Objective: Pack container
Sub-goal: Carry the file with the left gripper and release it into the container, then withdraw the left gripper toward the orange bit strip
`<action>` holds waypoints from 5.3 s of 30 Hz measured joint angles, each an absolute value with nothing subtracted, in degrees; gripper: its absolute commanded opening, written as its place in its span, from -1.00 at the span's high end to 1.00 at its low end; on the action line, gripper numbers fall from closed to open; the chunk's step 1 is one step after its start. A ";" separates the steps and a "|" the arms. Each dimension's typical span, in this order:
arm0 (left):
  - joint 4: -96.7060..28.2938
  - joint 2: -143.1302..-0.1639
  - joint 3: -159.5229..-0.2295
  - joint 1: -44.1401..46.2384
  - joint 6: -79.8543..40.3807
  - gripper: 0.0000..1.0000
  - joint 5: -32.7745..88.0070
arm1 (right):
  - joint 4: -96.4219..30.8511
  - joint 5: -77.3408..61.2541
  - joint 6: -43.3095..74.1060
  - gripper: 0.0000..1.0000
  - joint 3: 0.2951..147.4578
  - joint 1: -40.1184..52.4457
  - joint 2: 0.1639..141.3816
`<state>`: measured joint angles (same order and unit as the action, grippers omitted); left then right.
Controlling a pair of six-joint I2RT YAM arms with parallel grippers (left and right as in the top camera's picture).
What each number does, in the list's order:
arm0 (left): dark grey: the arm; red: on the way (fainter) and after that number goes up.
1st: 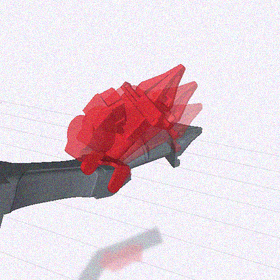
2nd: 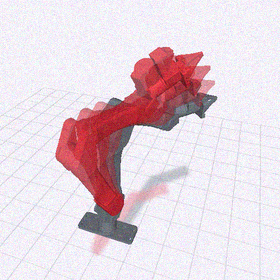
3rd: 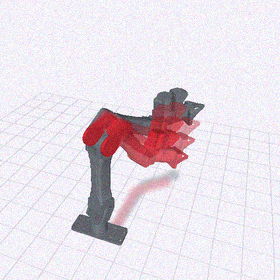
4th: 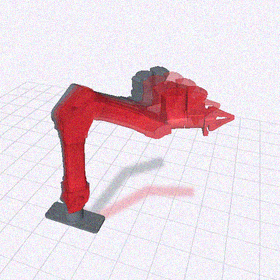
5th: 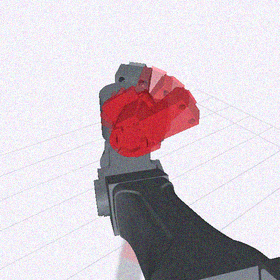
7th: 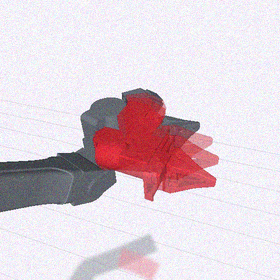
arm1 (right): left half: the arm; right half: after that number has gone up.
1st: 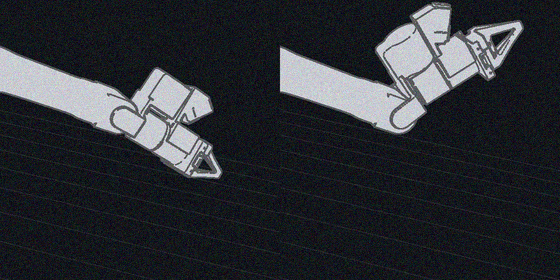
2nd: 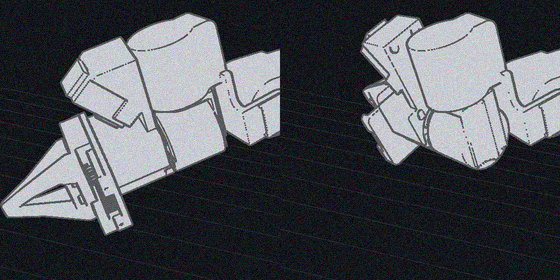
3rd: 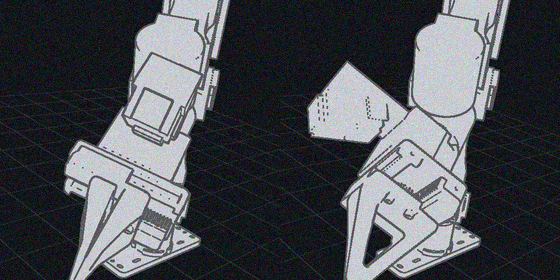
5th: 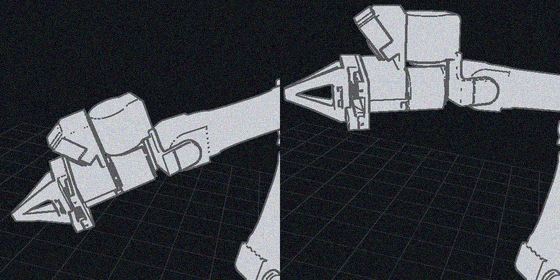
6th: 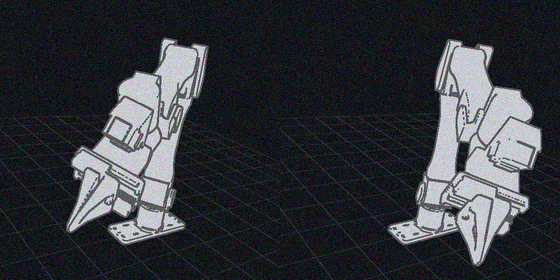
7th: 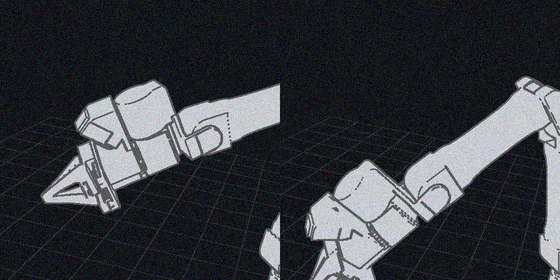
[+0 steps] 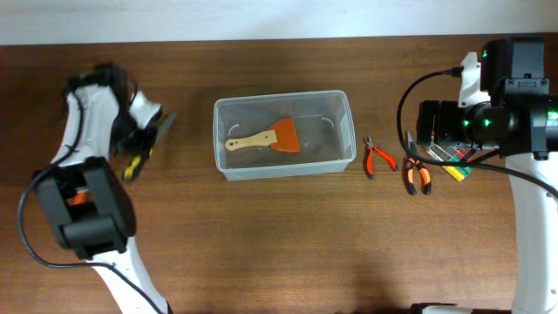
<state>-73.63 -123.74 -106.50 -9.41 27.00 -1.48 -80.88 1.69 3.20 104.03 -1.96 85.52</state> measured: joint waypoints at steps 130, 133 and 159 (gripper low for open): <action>-77.62 -130.13 -129.93 30.13 28.16 0.21 -4.54 | -80.25 1.69 3.18 -0.97 104.03 -1.96 85.56; -78.30 -130.13 -129.93 29.98 31.70 0.31 -4.80 | -80.23 1.69 3.20 -0.97 104.03 -1.96 85.56; -83.96 -111.20 -131.11 8.14 19.05 -0.65 -18.63 | -80.12 1.69 3.18 -0.97 104.03 -1.96 85.56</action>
<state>-83.96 -111.20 -131.11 8.14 19.05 -18.63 -80.12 1.69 3.18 104.03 -1.96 85.56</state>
